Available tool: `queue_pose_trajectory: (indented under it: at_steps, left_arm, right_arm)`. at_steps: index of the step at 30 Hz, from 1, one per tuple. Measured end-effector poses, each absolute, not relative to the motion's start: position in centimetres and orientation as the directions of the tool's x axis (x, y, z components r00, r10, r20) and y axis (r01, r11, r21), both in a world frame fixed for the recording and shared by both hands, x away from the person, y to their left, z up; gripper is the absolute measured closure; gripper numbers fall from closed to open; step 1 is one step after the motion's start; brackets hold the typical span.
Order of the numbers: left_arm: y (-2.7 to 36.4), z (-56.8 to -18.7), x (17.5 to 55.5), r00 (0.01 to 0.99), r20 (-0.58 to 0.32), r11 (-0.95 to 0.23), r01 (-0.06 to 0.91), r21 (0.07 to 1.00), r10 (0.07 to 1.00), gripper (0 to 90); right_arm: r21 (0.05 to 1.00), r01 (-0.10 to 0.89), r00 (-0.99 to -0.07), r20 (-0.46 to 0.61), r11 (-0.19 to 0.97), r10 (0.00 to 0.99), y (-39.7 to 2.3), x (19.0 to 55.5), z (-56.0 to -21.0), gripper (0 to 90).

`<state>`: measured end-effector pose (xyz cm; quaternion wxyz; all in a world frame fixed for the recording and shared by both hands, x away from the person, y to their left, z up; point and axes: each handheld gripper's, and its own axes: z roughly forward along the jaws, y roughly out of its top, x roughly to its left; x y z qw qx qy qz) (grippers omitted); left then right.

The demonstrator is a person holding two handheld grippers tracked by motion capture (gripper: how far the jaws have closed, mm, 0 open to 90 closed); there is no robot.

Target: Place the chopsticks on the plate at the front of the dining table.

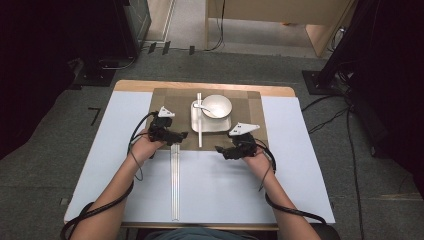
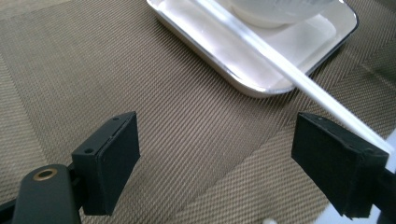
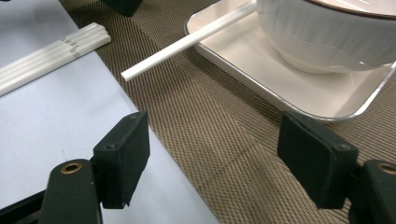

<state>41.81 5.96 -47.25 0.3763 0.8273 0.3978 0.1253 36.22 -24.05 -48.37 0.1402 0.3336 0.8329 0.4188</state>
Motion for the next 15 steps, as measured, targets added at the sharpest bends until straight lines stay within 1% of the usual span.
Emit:
queue_pose_trajectory:
  at_steps: [3, 7, 11, 15]
  left_arm:
    - [6.4, -47.4, 41.4, 0.649, -0.086, -0.404, 0.566, 0.718, 0.756, 15.0]
    - [7.2, -47.6, 40.8, 0.644, -0.086, -0.404, 0.572, 0.714, 0.76, 15.0]
    - [8.1, -47.8, 40.4, 0.639, -0.084, -0.406, 0.58, 0.706, 0.765, 15.0]
    - [8.6, -47.8, 39.8, 0.656, -0.087, -0.42, 0.573, 0.704, 0.75, 15.0]
  right_arm:
    - [0.791, 0.431, -0.748, 0.045, 0.435, 0.662, -24.8, 36.4, -48.3, 25.5]
    - [0.785, 0.405, -0.76, 0.004, 0.469, 0.65, -25.6, 36.4, -48.4, 25.5]
    - [0.783, 0.417, -0.751, 0.012, 0.461, 0.66, -26.5, 36.3, -48.5, 25.5]
    - [0.784, 0.422, -0.74, 0.006, 0.456, 0.673, -27.5, 36.5, -48.6, 25.4]
